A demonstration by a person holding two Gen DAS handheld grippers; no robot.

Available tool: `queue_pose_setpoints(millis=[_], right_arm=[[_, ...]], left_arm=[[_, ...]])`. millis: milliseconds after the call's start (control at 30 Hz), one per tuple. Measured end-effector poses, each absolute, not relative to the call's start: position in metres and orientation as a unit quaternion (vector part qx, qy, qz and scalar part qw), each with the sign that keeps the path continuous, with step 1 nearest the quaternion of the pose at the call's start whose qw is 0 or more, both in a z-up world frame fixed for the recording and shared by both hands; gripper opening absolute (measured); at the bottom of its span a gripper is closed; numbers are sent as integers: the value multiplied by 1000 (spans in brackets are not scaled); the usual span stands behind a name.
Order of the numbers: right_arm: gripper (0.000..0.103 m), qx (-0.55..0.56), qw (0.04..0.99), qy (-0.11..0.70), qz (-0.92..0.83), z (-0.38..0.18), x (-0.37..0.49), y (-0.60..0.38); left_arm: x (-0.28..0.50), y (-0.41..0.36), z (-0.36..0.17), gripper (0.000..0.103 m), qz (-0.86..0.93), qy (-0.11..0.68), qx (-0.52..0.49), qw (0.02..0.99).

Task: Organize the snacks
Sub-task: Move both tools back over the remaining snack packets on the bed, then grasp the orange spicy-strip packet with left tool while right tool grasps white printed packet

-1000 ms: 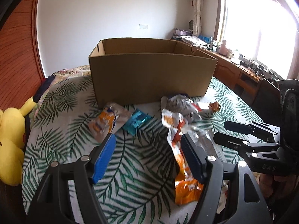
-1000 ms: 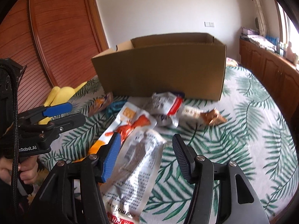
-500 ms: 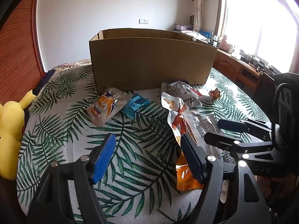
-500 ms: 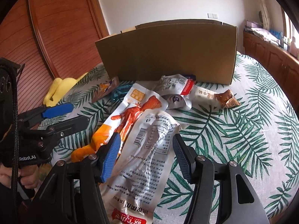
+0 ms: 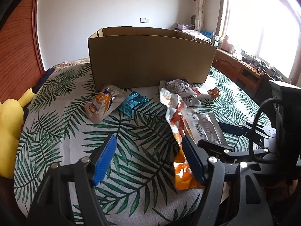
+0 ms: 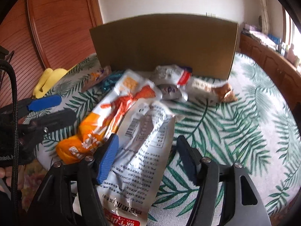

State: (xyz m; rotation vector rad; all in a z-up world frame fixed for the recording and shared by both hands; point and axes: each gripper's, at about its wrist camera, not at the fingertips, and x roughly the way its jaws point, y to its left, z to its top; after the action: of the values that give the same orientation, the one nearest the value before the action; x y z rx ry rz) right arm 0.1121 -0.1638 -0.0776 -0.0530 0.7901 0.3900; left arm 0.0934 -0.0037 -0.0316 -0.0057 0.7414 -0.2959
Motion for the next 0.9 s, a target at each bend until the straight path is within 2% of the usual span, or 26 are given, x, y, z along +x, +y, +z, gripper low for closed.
queue_pose_setpoints(millis=[367, 433, 500, 567, 900], right_arm=[[65, -77, 904, 374, 194, -82, 106, -161], [58, -67, 907, 372, 186, -80, 107, -171], [43, -42, 908, 375, 181, -76, 109, -185], [37, -30, 911, 373, 173, -73, 112, -199], [37, -13, 910, 372, 183, -74, 111, -209]], left_arm=[[102, -6, -41, 72, -132, 372, -7, 919], [103, -8, -40, 72, -131, 370, -4, 920], [104, -11, -39, 72, -130, 369, -3, 920], [106, -14, -38, 72, -137, 371, -6, 919], [117, -43, -36, 72, -167, 385, -4, 908]])
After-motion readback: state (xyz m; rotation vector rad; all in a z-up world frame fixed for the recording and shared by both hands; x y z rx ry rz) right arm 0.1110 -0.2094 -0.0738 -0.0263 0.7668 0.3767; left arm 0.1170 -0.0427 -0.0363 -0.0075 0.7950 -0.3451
